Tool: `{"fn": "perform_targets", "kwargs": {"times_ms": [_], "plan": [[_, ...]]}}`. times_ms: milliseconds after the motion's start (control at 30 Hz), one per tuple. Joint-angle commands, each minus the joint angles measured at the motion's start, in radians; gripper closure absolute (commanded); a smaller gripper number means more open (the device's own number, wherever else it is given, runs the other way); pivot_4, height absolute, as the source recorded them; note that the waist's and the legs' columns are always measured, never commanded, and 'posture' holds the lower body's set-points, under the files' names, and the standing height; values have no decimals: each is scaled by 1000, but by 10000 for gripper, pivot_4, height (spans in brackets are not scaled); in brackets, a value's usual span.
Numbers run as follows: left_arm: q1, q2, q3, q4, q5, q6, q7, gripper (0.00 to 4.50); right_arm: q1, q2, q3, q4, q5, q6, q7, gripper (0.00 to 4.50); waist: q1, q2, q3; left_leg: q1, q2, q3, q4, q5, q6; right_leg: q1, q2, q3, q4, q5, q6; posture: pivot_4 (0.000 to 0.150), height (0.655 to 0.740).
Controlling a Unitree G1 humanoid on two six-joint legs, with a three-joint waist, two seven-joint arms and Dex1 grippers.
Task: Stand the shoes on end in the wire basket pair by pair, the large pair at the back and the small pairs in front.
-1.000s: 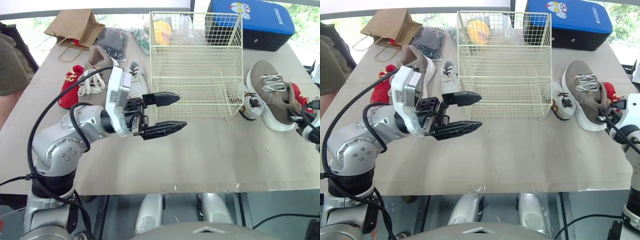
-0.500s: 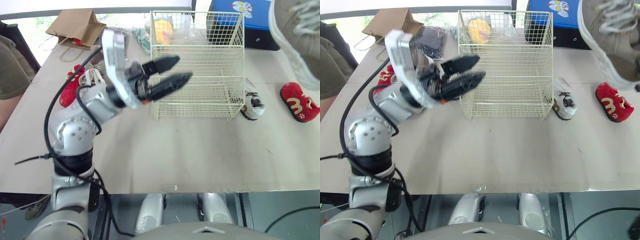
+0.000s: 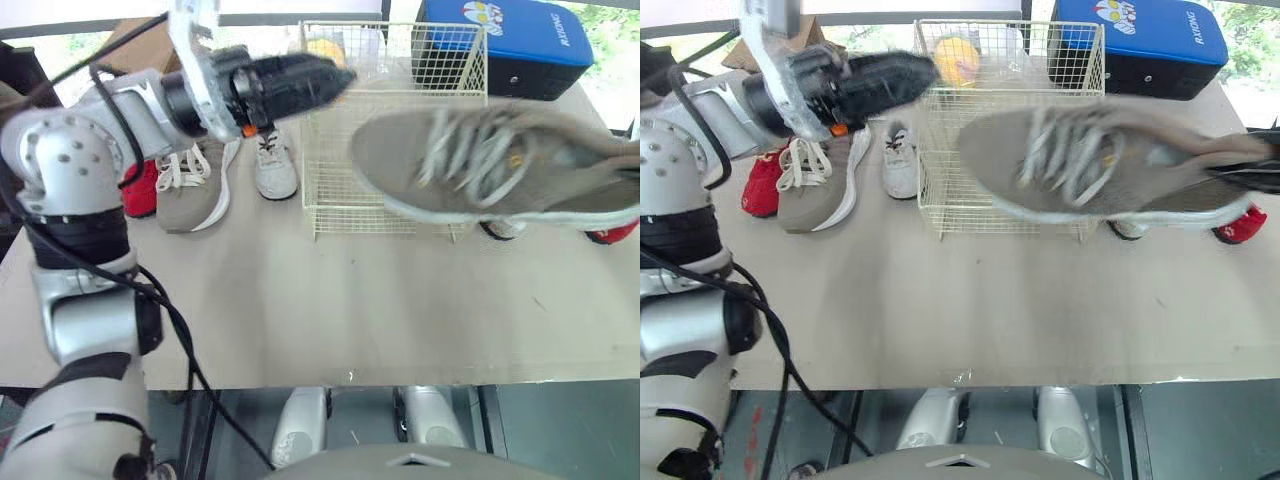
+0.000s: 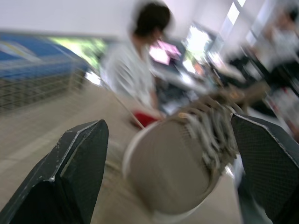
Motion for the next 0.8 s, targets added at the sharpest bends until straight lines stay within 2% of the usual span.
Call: {"fn": "perform_targets", "kwargs": {"times_ms": [33, 100, 200, 300, 467, 500, 633, 667, 700, 800], "plan": [[-62, 54, -172, 32, 184, -102, -272, 0, -337, 88, 313, 38, -28, -169, -2, 44863, -6, -2, 1, 0, 0, 0, 0, 1, -2, 0, 0, 0, -1, 0, 0, 1500, 7400], [-79, 100, -286, 44, 289, -152, -419, 0, -514, 181, 443, 85, -87, -211, 16, 44863, -15, -3, 3, -1, 0, 0, 0, 3, -4, -1, 0, 1, -2, 0, 0, 1500, 7400], [-71, 138, -361, 46, 350, -160, -566, 8037, -650, 272, 540, 154, -167, -253, 48, 45000, -22, -4, 4, -3, 0, 0, -1, 3, -5, -3, 0, 0, -2, 0, 0, 1500, 7400], [-55, 126, -345, 33, 355, -144, -596, 21269, -677, 310, 569, 176, -207, -282, 78, 45000, -10, -3, 4, -14, 1, -2, 2, 3, -5, -12, 0, -4, -2, -1, 1, 1500, 7400], [-27, 96, -245, 11, 290, -25, -549, 43155, -670, 347, 578, 182, -224, -237, 54, 45000, -9, -3, 4, -33, 1, -5, 14, 3, -6, -23, -1, -9, 2, -1, 1, 1500, 7400], [-8, 84, -196, 3, 267, -12, -520, 44998, -666, 359, 574, 183, -207, -200, 33, 40587, -9, -3, 4, -32, 0, -4, 14, 3, -6, -23, -2, -9, 2, -1, 1, 1500, 7400], [59, -1, 31, -17, 190, 52, -294, 45000, -536, 315, 513, 112, -184, -61, -35, 23596, -2, -3, 4, -32, 1, -5, 14, 3, -6, -23, -2, -12, 2, -1, 1, 1500, 7400], [73, -30, 90, -28, 173, 51, -227, 45000, -493, 292, 484, 95, -177, -14, -55, 22512, 5, -3, 4, -32, 0, -5, 14, 3, -6, -23, -3, -12, 2, -1, 1, 1500, 7400], [80, -69, 162, -42, 145, 57, -140, 45000, -446, 277, 429, 86, -147, 83, -112, 18639, 8, -4, 4, -32, 0, -5, 14, 3, -5, -22, -3, -13, 4, -1, 1, 1500, 7400], [95, -161, 286, -110, 144, -3, 65, 45000, -342, 320, 288, 52, -58, 324, -334, 18639, 18, -6, 3, -32, -2, -5, 17, 3, -5, -22, -7, -16, 14, 0, 1, 1500, 7400]]}}
